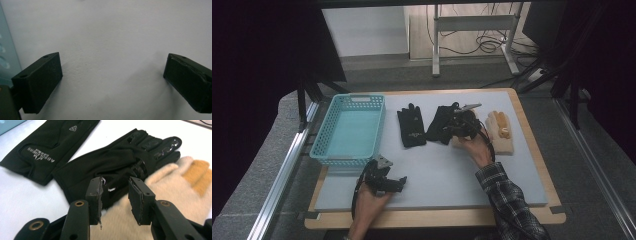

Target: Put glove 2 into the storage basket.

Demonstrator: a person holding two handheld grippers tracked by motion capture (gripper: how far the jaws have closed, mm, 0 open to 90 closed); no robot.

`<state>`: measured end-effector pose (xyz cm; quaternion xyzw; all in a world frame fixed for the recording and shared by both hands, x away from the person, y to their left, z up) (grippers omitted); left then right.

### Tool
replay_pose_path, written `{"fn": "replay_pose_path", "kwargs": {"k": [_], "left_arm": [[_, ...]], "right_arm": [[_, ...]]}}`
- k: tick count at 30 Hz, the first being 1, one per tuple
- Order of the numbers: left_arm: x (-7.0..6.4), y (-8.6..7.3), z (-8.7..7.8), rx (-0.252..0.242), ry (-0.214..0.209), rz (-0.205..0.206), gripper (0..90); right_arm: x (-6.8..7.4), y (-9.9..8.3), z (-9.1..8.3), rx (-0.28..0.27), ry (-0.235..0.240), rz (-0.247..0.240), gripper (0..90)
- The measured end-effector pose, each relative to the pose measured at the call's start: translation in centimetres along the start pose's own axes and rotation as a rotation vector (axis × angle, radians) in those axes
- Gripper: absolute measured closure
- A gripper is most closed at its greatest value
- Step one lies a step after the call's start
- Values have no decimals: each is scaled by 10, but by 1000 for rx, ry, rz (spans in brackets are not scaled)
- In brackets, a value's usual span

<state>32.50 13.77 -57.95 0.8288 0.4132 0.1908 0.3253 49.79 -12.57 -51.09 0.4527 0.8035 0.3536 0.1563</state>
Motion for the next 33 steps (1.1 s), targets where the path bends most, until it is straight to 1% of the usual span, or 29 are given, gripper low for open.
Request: {"fn": "replay_pose_path", "kwargs": {"k": [3, 4, 8, 10, 13, 14, 16, 17, 19, 20, 21, 23, 25, 26, 28, 30, 33], "left_arm": [[0, 0, 0, 1, 0, -2, 22], [0, 0, 0, 1, 0, 1, 23], [0, 0, 0, 0, 0, -1, 23], [0, 0, 0, 2, 0, 1, 23], [0, 0, 0, 2, 0, 1, 23], [0, 0, 0, 2, 0, 1, 23], [0, 0, 0, 0, 0, 0, 22], [0, 0, 0, 0, 0, 0, 22], [0, 0, 0, 1, 0, 0, 22], [0, 0, 0, 1, 0, 1, 22], [0, 0, 0, 1, 0, 1, 22], [0, 0, 0, 1, 0, -3, 22], [0, 0, 0, 1, 0, -2, 22], [0, 0, 0, 1, 0, -3, 22], [0, 0, 0, 1, 0, -3, 22], [0, 0, 0, 2, -1, -3, 22], [0, 0, 0, 4, 0, -1, 22]], "right_arm": [[-2, 5, 10, 0, -22, 11, 537], [-3, 7, 14, 2, -36, 15, 509], [-2, 12, 28, 4, -45, 25, 421], [-1, 14, 35, 10, -52, 19, 388], [-1, 17, 46, 22, -74, 19, 366], [-2, 17, 50, 32, -89, 14, 367], [-5, 17, 59, 55, -122, 19, 372], [-5, 16, 62, 60, -121, 26, 379], [-6, 16, 65, 63, -113, 43, 415], [-6, 16, 66, 71, -110, 55, 456], [-6, 15, 66, 76, -94, 71, 499], [-6, 14, 67, 70, -65, 122, 606], [-4, 12, 67, 63, -23, 147, 751], [-3, 12, 67, 62, -15, 152, 793], [0, 13, 66, 66, -27, 120, 825], [3, 14, 65, 73, -46, 83, 832], [1, 17, 61, 67, -39, 80, 834]]}}
Point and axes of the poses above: each handheld gripper's, and its own axes: z roughly forward along the jaws, y roughly out of its top, x roughly to its left, the point moved 4 cm from there along z, roughly forward along the jaws, and after that the axes turned 8 degrees about z, right-handed, at the moved point
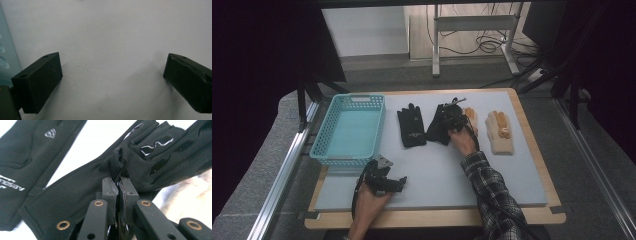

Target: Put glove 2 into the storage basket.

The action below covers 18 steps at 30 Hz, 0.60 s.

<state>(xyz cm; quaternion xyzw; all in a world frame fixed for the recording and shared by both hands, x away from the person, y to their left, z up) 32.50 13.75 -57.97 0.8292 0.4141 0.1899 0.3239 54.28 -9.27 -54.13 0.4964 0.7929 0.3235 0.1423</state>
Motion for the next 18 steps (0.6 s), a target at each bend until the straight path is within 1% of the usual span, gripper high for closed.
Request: {"fn": "replay_pose_path", "kwargs": {"k": [4, 6, 7, 10, 12, 13, 15, 16, 18], "left_arm": [[0, 0, 0, 0, 0, 0, 22], [0, 0, 0, 0, 0, 0, 22], [0, 0, 0, 0, 0, -1, 22], [0, 0, 0, 0, 0, 0, 22], [0, 0, 0, -1, 0, 0, 23], [0, 0, 0, -2, 1, 0, 22], [0, 0, 0, -3, 0, -1, 23], [0, 0, 0, -1, 0, -1, 23], [0, 0, 0, -3, 0, -1, 23]], "right_arm": [[-3, 5, -16, -37, 37, 5, 834], [-3, 7, -26, -53, 65, 15, 834], [-1, 8, -34, -63, 80, 11, 833], [5, 10, -53, -79, 95, -21, 833], [9, 10, -63, -91, 120, -17, 833], [12, 8, -71, -93, 141, -21, 833], [18, 4, -81, -91, 159, -31, 832], [22, 1, -86, -93, 169, -46, 832], [29, -8, -96, -88, 190, -61, 831]]}}
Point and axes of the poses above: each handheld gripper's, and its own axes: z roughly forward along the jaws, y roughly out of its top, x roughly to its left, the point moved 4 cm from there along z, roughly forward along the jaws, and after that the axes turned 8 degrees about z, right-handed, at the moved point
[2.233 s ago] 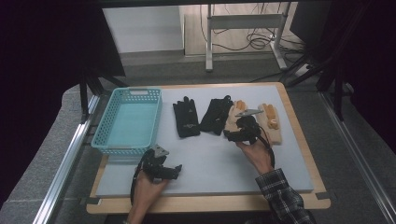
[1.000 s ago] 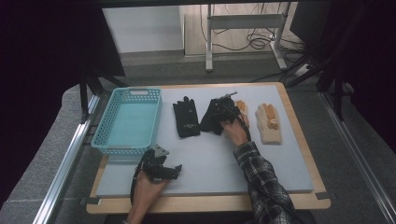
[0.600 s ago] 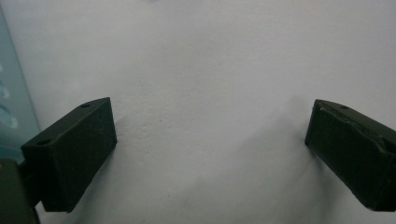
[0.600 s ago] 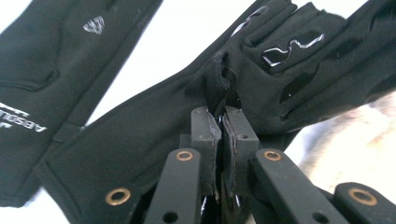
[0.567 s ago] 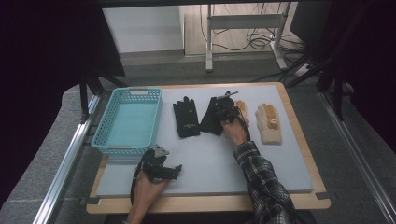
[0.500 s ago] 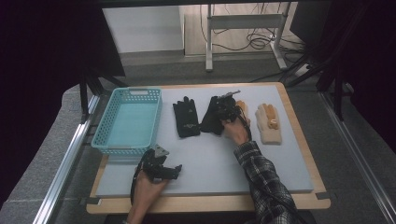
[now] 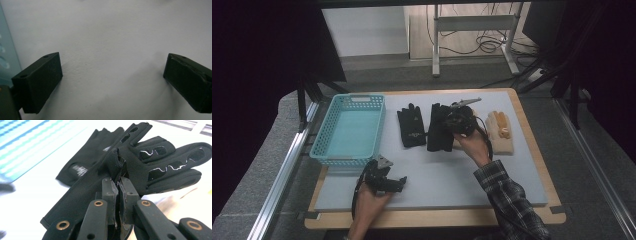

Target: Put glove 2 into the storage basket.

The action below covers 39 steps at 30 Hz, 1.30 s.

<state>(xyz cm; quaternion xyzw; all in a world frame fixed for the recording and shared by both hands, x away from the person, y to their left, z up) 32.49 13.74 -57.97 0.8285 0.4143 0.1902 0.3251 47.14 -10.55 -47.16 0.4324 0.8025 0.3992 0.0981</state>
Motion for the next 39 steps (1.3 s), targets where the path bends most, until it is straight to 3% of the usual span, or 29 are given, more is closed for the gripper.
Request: {"fn": "replay_pose_path", "kwargs": {"k": [11, 18, 21, 23, 25, 27, 31, 39], "left_arm": [[0, 0, 0, 1, 2, 1, 24], [0, 0, 0, -3, 3, -5, 25], [-1, 0, 0, -3, 3, -5, 25], [0, 0, 0, -3, 3, -4, 25], [0, 0, 0, -3, 3, -5, 25], [0, 0, 0, 1, 2, -1, 25], [0, 0, 0, 1, 3, 2, 25], [0, 0, 0, 1, 2, -1, 25]], "right_arm": [[40, -61, -38, 35, 105, -33, 824], [56, -101, -33, 58, 91, -56, 816], [57, -114, -26, 82, 98, -50, 752], [55, -115, -28, 67, 105, -39, 650], [49, -110, -33, 36, 77, -39, 597], [41, -104, -36, 11, 58, -31, 584], [31, -98, -35, 13, 44, -30, 589], [31, -78, -17, 22, 70, -53, 608]]}}
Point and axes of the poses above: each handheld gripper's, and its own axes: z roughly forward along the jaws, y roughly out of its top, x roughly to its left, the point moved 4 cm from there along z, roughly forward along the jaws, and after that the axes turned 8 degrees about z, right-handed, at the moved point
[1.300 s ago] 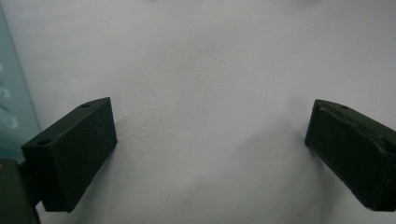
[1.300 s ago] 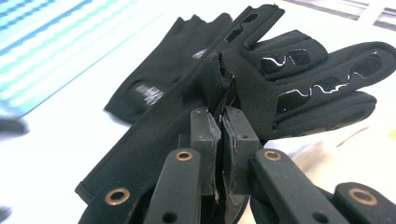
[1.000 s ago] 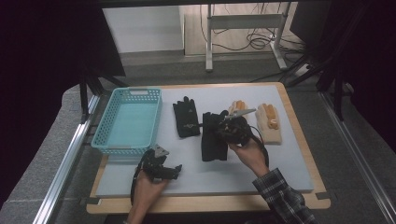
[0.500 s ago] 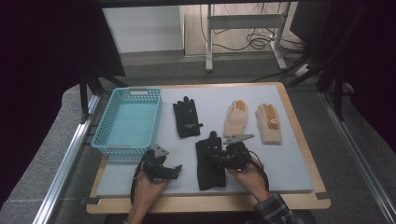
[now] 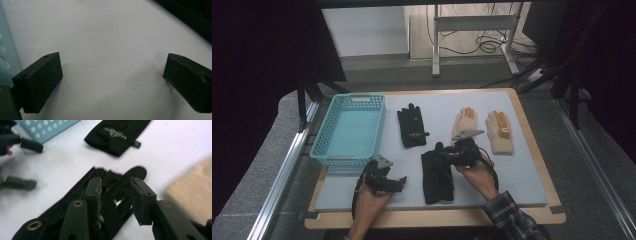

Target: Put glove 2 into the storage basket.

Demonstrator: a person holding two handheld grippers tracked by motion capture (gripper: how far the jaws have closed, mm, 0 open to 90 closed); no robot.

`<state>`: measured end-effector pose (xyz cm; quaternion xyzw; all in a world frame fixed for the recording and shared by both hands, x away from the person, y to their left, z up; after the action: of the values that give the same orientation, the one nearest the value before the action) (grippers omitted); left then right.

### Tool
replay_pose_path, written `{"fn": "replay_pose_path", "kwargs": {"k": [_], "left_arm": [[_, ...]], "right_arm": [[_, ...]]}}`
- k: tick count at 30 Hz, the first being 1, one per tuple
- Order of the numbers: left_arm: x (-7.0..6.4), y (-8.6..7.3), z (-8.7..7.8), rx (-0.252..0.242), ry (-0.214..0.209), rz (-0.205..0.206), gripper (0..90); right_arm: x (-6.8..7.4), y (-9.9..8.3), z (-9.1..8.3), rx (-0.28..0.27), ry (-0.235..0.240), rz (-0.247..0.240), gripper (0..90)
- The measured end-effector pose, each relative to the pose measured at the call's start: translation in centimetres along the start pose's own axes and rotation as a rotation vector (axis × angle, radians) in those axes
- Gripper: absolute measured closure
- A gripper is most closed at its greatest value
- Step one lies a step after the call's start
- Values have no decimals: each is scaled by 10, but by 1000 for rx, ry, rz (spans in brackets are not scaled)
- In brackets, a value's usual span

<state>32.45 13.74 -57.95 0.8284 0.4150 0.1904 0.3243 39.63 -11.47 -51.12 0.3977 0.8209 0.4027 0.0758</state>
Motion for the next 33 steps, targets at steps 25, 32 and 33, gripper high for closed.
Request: {"fn": "replay_pose_path", "kwargs": {"k": [25, 32, 33], "left_arm": [[0, 0, 0, -2, -1, -2, 24], [0, 0, 0, -2, -1, -2, 25], [0, 0, 0, -2, -1, -1, 24]], "right_arm": [[-14, 85, 112, 27, -40, -36, 545], [-14, 99, 147, 57, -31, -34, 379], [-15, 100, 151, 66, -35, -42, 361]]}}
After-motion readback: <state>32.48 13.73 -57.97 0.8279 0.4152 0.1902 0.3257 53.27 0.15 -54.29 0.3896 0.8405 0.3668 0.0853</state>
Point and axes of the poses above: each handheld gripper's, and its own axes: z roughly forward along the jaws, y roughly out of its top, x roughly to its left, the point moved 4 cm from there along z, roughly forward along the jaws, and after that the axes turned 8 degrees about z, right-handed, at the moved point
